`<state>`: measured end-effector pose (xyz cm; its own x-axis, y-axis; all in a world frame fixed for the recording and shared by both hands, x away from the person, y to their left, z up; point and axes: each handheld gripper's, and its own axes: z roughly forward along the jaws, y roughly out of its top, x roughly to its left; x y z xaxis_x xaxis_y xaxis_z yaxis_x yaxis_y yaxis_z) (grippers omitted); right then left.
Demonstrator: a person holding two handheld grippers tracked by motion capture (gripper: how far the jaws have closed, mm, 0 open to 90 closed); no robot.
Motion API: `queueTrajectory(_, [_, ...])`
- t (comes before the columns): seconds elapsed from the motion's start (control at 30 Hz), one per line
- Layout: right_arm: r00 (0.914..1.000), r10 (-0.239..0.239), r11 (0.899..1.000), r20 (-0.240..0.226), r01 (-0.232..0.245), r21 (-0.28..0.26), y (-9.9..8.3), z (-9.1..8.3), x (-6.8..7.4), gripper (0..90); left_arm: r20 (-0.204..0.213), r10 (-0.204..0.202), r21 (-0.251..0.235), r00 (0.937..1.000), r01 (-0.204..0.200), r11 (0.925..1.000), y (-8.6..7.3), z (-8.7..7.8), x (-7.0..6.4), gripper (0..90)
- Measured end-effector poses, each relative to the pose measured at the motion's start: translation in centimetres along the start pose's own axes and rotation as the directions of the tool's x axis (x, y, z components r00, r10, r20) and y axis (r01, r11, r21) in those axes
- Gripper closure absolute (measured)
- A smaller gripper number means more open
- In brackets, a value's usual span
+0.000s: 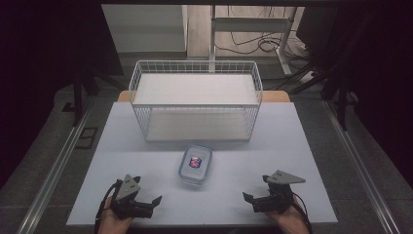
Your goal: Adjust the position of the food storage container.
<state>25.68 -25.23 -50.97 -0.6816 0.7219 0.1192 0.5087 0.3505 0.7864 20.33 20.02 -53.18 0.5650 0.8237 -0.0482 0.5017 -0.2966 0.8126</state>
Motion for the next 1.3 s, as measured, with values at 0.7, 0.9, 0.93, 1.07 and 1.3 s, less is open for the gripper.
queueTrajectory(0.7, [0.9999, 0.002, 1.0, -0.015, -0.002, 0.011, 1.0, 0.6, -0.2, 17.2, 0.07, -0.021, -0.034, 0.9973, 0.023, 0.9992, 0.1, 0.0, 0.6, 0.0])
queueTrajectory(0.9, [0.9916, -0.035, 0.997, -0.125, 0.044, 0.069, 3.0, 2.0, 0.3, 52.8, 0.05, -0.011, -0.033, 0.9987, 0.012, 0.9994, 0.2, 0.0, 0.3, 0.0])
queueTrajectory(0.93, [0.9898, -0.045, 0.995, -0.135, 0.056, 0.077, 3.4, 2.3, 0.5, 58.1, 0.047, -0.015, -0.036, 0.9988, 0.016, 0.9992, 0.3, 0.0, 0.3, 0.0])
queueTrajectory(1.07, [0.9839, -0.088, 0.991, -0.156, 0.102, 0.086, 4.8, 3.3, 0.6, 73.2, 0.064, -0.042, -0.053, 0.9971, 0.046, 0.9975, 0.3, -0.2, 0.5, 0.0])
queueTrajectory(1.3, [0.975, -0.154, 0.985, -0.16, 0.164, 0.047, 9.2, 7.5, 0.6, 89.2, 0.051, -0.022, -0.045, 0.9984, 0.025, 0.9987, 0.3, -0.3, 0.5, 0.0])
